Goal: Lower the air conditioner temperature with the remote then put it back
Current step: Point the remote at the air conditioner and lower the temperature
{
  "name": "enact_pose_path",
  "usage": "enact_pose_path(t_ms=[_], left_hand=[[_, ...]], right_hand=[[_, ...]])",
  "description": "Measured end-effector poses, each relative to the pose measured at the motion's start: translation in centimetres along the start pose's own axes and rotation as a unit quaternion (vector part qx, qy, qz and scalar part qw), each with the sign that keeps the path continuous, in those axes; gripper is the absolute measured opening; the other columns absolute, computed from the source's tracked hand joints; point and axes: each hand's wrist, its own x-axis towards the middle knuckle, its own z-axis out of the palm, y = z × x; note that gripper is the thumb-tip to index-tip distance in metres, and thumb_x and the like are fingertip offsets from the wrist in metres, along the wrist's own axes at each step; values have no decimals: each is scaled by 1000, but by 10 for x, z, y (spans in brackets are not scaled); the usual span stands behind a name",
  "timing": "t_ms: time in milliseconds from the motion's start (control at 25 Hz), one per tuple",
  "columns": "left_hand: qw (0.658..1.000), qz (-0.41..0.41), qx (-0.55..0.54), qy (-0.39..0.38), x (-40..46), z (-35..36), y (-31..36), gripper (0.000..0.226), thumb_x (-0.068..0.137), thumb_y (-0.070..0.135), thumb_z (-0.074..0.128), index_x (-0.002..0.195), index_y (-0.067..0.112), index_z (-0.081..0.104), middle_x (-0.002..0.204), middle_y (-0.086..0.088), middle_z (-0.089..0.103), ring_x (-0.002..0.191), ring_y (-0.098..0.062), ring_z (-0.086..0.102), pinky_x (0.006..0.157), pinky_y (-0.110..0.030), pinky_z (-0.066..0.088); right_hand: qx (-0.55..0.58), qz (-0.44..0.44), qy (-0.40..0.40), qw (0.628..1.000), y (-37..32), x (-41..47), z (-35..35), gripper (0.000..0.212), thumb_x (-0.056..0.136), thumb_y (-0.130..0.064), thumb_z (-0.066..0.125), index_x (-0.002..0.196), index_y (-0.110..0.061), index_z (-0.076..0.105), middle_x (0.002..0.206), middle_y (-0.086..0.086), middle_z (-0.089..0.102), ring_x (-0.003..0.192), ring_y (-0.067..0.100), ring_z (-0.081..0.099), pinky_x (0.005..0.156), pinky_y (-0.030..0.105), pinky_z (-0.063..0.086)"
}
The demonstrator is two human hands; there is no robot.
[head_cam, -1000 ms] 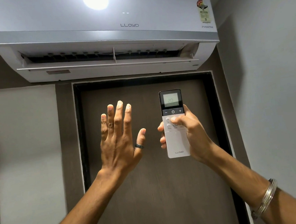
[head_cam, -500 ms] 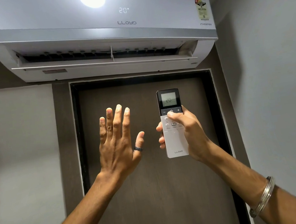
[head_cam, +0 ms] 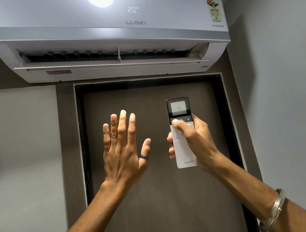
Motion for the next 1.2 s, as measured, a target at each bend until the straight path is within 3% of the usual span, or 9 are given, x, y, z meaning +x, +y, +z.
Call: enact_pose_path(t_ms=[200,480,680,1040,1200], left_hand=[[1000,1,1,-1,-1,-1,0,77,99,56,37,161,10,27,171,-16,17,160,-34,5,129,-56,9],[1000,-8,10,-15,-1,-4,2,76,101,57,29,162,11,23,171,-14,10,160,-30,2,130,-48,0],[1000,-4,11,-27,-1,-6,2,76,102,59,21,162,12,20,171,-15,12,160,-30,4,130,-49,4],[999,1,13,-33,2,-8,6,77,102,61,13,163,13,15,171,-13,5,159,-28,1,129,-43,-5],[999,0,18,-33,3,-8,6,78,102,60,17,163,11,16,172,-13,6,159,-27,-2,129,-41,-9]], right_hand=[[7,4,0,1000,-1,2,3,37,91,-36,63,115,-9,57,69,6,75,48,26,70,47,37,62],[-18,-11,7,1000,4,1,5,24,90,-38,63,108,-22,60,68,4,75,49,25,71,50,39,63],[12,-4,6,1000,2,0,5,34,91,-37,62,112,-11,57,68,5,75,48,24,70,48,36,62],[1,-1,13,1000,-2,-1,3,35,89,-39,61,112,-13,56,67,2,74,49,22,71,49,35,62],[-14,-14,7,1000,-1,-1,3,20,94,-35,62,107,-21,59,68,4,74,50,25,71,49,37,62]])
